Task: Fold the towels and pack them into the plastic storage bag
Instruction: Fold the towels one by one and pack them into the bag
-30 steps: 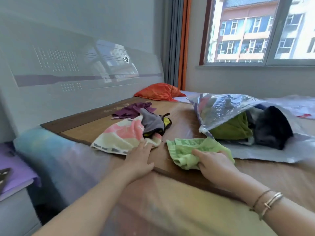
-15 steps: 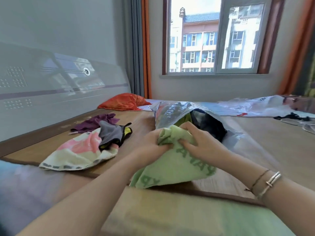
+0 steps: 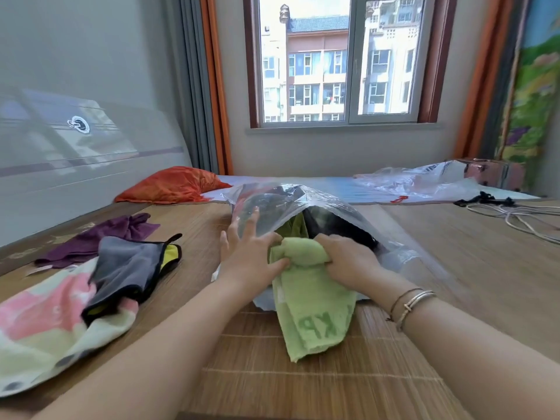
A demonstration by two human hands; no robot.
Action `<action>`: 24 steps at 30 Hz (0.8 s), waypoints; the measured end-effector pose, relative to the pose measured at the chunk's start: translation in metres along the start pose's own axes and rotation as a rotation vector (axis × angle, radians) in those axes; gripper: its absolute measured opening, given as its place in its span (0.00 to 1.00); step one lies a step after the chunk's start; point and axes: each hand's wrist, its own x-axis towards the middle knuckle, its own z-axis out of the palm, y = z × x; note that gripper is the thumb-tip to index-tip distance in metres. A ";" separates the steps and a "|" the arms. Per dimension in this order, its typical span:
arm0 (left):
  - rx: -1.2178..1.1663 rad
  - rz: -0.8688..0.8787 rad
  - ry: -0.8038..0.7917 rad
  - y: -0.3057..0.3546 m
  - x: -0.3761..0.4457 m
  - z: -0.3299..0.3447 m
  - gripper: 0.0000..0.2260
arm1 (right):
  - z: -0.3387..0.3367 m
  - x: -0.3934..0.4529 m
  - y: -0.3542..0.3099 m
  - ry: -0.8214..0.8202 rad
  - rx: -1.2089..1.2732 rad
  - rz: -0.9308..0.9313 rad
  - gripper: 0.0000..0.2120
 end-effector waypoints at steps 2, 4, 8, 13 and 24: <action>0.068 -0.006 -0.023 -0.010 0.012 0.009 0.20 | 0.018 0.020 -0.002 -0.043 0.043 -0.019 0.11; 0.152 0.029 -0.013 -0.018 0.019 0.017 0.22 | 0.025 0.037 -0.007 -0.013 0.095 0.005 0.09; 0.014 0.117 0.140 -0.030 0.021 0.024 0.26 | 0.022 0.067 -0.011 0.153 0.313 0.097 0.04; 0.005 0.205 0.260 -0.047 0.024 0.026 0.36 | 0.039 0.105 -0.008 0.298 0.163 0.130 0.11; -0.339 -0.319 0.294 -0.066 -0.010 0.042 0.27 | 0.089 0.045 -0.006 0.410 -0.121 -0.133 0.24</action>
